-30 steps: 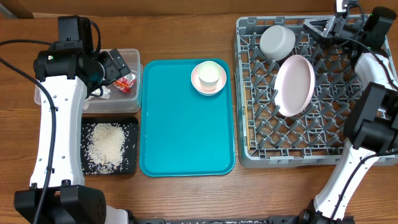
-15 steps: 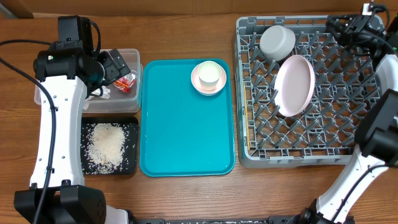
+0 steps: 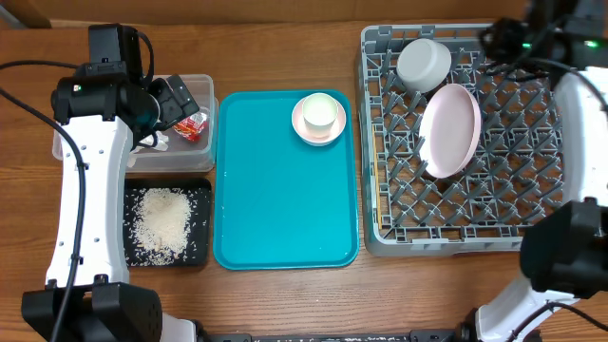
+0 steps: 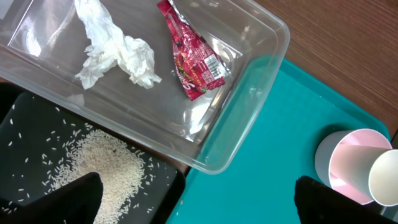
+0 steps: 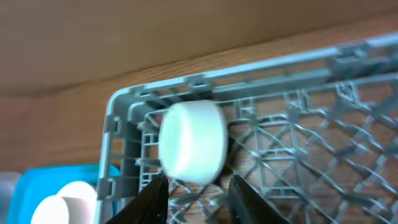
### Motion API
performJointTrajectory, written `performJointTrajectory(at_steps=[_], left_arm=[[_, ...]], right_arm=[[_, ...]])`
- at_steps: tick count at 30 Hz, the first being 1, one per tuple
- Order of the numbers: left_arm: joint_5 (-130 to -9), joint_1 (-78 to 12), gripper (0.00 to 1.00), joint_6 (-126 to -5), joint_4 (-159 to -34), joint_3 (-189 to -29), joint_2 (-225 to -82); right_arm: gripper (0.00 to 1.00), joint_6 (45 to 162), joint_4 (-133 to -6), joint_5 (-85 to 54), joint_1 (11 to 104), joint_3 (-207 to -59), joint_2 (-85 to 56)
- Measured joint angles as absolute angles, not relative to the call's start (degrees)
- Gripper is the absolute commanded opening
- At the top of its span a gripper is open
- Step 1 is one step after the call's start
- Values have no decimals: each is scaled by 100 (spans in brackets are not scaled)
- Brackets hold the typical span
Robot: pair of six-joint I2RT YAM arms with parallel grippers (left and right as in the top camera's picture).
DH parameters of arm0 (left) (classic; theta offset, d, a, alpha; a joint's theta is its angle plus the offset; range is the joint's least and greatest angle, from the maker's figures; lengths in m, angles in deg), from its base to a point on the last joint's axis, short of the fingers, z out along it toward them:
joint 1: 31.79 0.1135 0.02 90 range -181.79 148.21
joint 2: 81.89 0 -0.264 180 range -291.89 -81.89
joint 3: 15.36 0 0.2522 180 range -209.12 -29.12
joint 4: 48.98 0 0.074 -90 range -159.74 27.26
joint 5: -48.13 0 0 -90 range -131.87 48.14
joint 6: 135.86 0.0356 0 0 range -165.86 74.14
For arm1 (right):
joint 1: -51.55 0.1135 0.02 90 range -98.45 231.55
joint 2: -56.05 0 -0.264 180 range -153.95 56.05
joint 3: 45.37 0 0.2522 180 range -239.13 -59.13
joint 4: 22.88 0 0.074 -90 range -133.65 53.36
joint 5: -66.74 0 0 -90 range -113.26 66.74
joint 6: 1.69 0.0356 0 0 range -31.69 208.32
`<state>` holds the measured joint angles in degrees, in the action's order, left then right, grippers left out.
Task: Sort waste into correct bins and load items into the dishwasher
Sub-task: 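Set the bowl upside down in the rack and open the right gripper, then move the right gripper back over the pink-rimmed cup and grasp it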
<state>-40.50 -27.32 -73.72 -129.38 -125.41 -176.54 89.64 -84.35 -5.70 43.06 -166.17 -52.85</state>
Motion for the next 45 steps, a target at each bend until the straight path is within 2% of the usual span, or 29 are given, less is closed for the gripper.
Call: performJointTrajectory(at_steps=[6,8,14,19,22,28,36,45], left_arm=[[-4050,-2732,100,-7370,-12938,-12541,-17654],[-4050,-2732,100,-7372,-12938,-12541,-17654],[-4050,-2732,100,-7370,-12938,-12541,-17654],[-4050,-2732,100,-7370,-12938,-12541,-17654],[-4050,-2732,100,-7372,-12938,-12541,-17654],[-4050,-2732,100,-7370,-12940,-12541,-17654],[-4050,-2732,100,-7370,-12938,-12541,-17654],[-4050,-2732,100,-7370,-12938,-12541,-17654]], right_arm=[[35,8675,-8863,-1016,5267,-16617,-5255],[35,8618,-8994,-1066,5921,-16617,-5255],[34,8559,-9228,-1149,7038,-16617,-5255],[33,8533,-9392,-1409,7667,-16578,-5255],[23,8542,-9320,-1521,7866,-16462,-5255],[23,8507,-8811,-1621,8091,-15957,-5255],[29,8505,-7578,-1641,8148,-15126,-5259],[37,8203,-6876,-1665,8279,-14969,-5786]])
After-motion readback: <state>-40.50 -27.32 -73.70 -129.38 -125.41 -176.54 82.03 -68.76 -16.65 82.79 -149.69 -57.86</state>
